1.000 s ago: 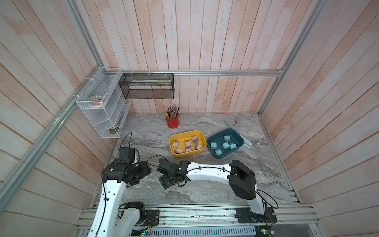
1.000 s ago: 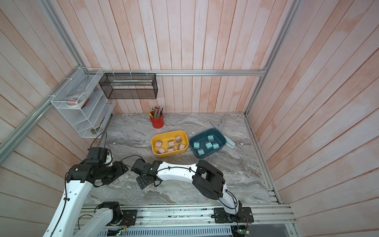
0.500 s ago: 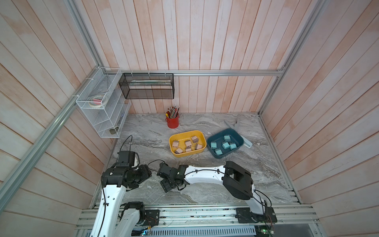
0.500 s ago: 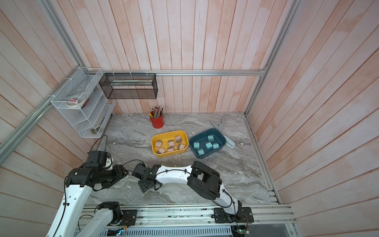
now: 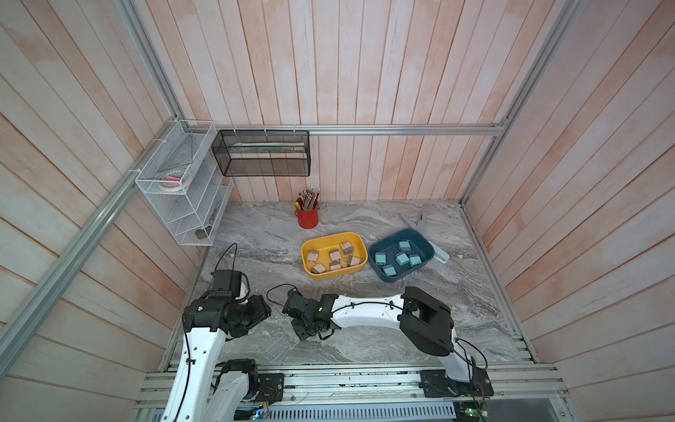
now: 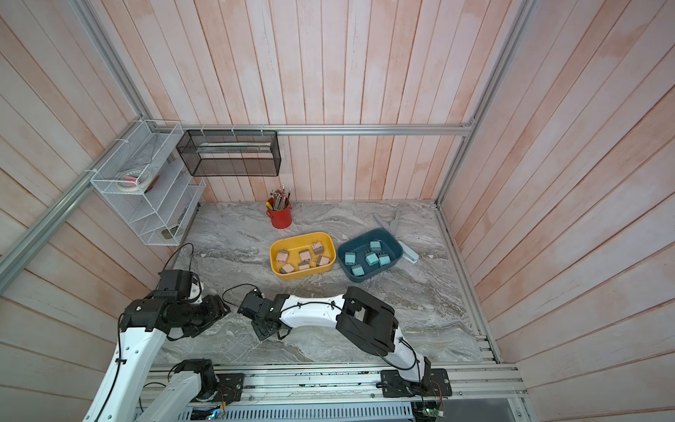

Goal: Place the plugs by color into the storage box
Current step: Pick up the plug from the center of the board, then place the plug in the storage box.

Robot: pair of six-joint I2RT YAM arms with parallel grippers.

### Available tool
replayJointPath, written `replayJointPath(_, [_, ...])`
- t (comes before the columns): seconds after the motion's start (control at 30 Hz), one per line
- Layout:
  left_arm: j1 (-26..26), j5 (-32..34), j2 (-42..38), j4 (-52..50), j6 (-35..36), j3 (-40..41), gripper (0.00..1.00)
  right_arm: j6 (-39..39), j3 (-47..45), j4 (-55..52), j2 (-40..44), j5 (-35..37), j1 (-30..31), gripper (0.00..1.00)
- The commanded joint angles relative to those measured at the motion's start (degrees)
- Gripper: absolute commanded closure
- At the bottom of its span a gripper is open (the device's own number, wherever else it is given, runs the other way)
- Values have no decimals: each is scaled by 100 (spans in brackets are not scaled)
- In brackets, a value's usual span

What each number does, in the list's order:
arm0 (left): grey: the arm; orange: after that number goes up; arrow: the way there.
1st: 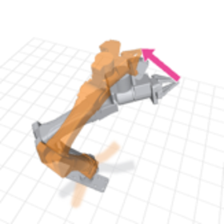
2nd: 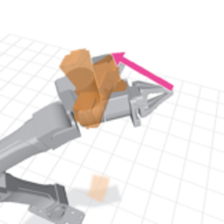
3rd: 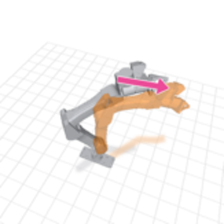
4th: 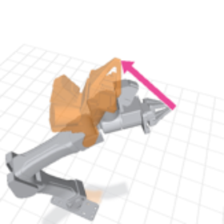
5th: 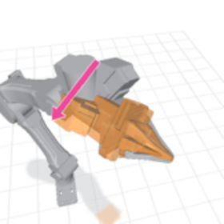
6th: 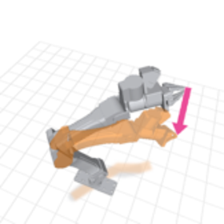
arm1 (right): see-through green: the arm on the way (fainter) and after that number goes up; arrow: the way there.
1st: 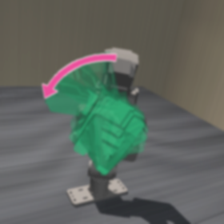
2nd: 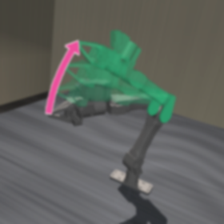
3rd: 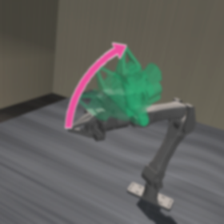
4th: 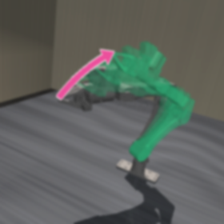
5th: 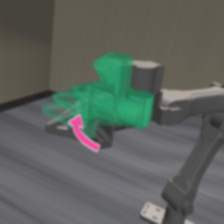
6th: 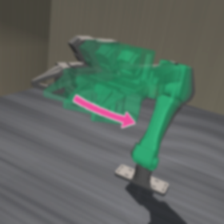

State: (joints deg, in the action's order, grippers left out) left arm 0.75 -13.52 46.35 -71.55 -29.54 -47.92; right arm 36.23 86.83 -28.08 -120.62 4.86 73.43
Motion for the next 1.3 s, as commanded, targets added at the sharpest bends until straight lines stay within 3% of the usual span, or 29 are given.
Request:
replayJointPath(0.0, [39,-90,45,166,89,37,33,139,-147,-73,501,229,-290,59])
replayJointPath(0.33, [59,-124,144,254,106,63,33,-347,222,-205,941,326,-1339,60])
replayJointPath(0.77, [65,-146,192,221,106,72,33,-1177,1293,-6,-16,506,-2831,60])
replayJointPath(1.03, [77,-85,204,175,150,90,33,-1549,1747,82,-577,83,-2804,60])
replayJointPath(1.27, [74,-133,252,259,119,129,33,-1275,1803,256,-895,-56,-2623,60])
